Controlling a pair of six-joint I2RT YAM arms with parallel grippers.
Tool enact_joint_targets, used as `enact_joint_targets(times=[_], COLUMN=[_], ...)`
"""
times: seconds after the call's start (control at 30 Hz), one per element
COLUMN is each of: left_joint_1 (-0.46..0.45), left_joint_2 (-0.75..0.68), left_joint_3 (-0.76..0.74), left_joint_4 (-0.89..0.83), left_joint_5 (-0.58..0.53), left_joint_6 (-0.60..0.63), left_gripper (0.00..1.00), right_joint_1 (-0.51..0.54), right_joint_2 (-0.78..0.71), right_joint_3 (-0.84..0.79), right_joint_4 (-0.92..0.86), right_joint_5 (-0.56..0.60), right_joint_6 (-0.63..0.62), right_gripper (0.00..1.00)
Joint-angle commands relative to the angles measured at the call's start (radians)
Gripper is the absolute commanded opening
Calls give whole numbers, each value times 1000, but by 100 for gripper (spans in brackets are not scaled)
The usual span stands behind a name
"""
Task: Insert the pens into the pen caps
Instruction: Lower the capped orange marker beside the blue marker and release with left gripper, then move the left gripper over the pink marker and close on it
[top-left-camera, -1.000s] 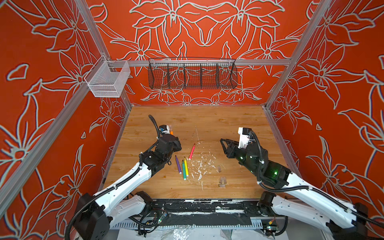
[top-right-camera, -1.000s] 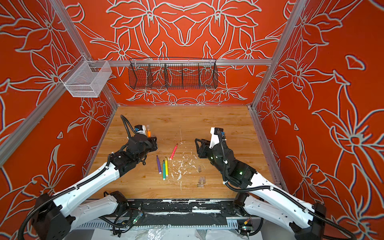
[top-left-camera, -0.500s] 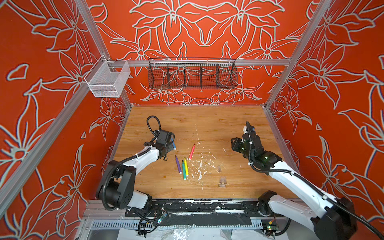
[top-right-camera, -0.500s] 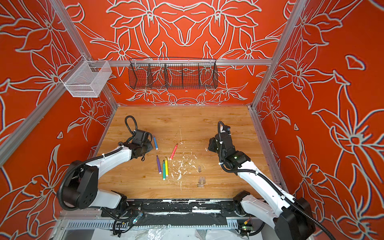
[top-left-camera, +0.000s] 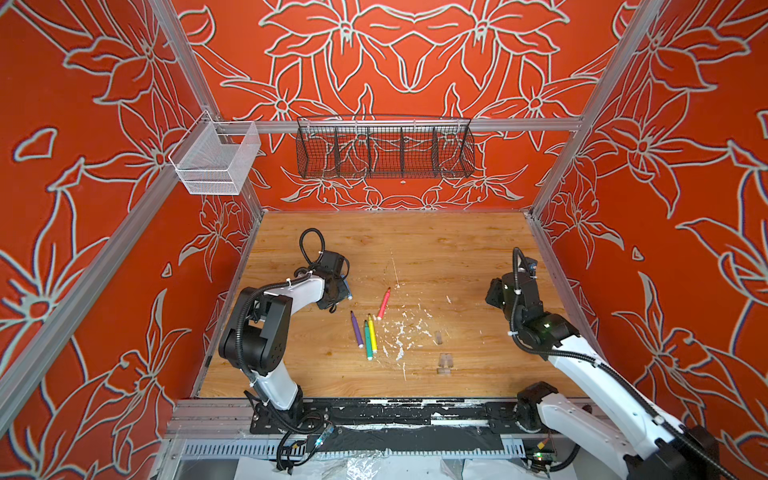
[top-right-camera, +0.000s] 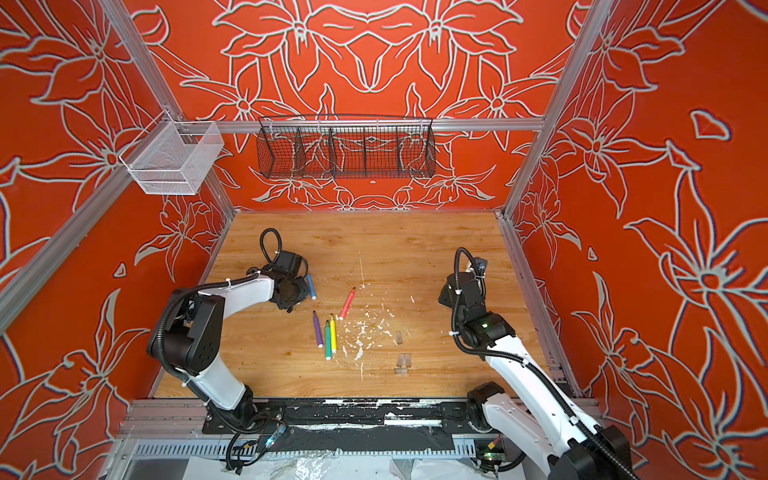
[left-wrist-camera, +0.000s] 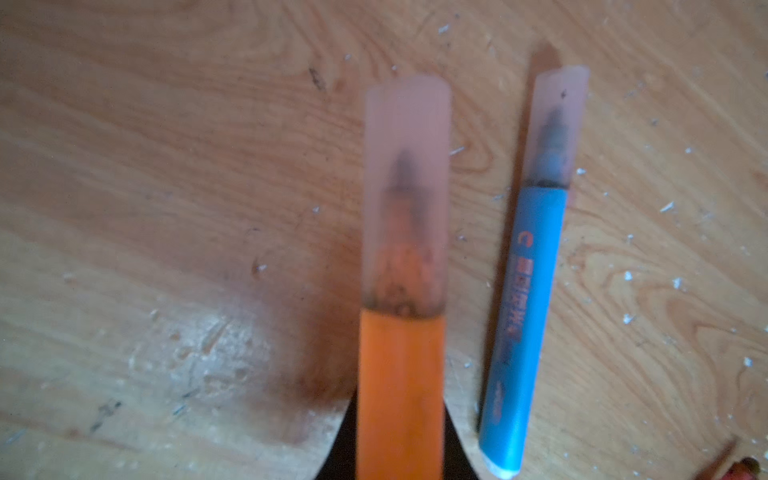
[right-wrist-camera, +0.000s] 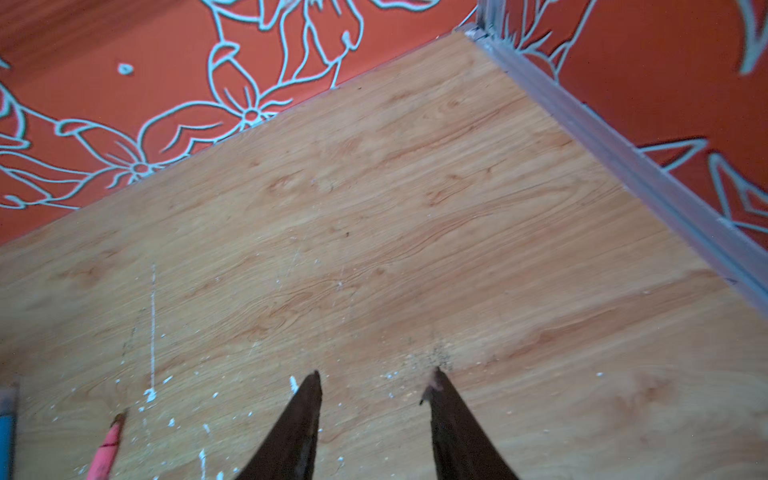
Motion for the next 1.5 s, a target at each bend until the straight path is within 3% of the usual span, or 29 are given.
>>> enact_joint_targets(times=[0.0,0.23,0.37,0.6,0.8,1.0,1.1,1.2,1.33,1.4,1.47], left_joint_1=[18,50,50,50,50,38,-28,-154,-337,-398,-412], left_joint_2=[35,105,99,65,-25,-222,-323,-354,-292,-228,-160], left_joint_3=[26,72,88,78,60,-17,-58,-49,-25,-3,35], left_joint_4=[-23,-47,-70,-68,-71,-26,6,-8,-48,-76,-83], left_joint_5=[46,112,115,122,101,94,41,-24,-42,-69,-22], left_joint_6=[13,19,34,43,64,107,144,178,222,260,291], left_gripper=[0,10,20,25,27,28,28,29,29,29,29], right_joint_1=[-13,-21,-22,-24,-24,-25,-26,-26,-25,-26,-26], right_joint_2=[-7,40,59,63,68,79,86,91,93,97,104], right_joint_3=[-46,-111,-122,-125,-121,-116,-113,-110,-110,-109,-107], right_joint_4=[0,78,103,103,105,107,108,106,107,108,109], right_joint_5=[136,265,261,241,228,220,218,217,216,217,217], right_joint_6=[-34,-46,-44,-45,-47,-48,-48,-50,-49,-48,-47], right_gripper=[44,44,44,45,45,46,46,46,46,46,46])
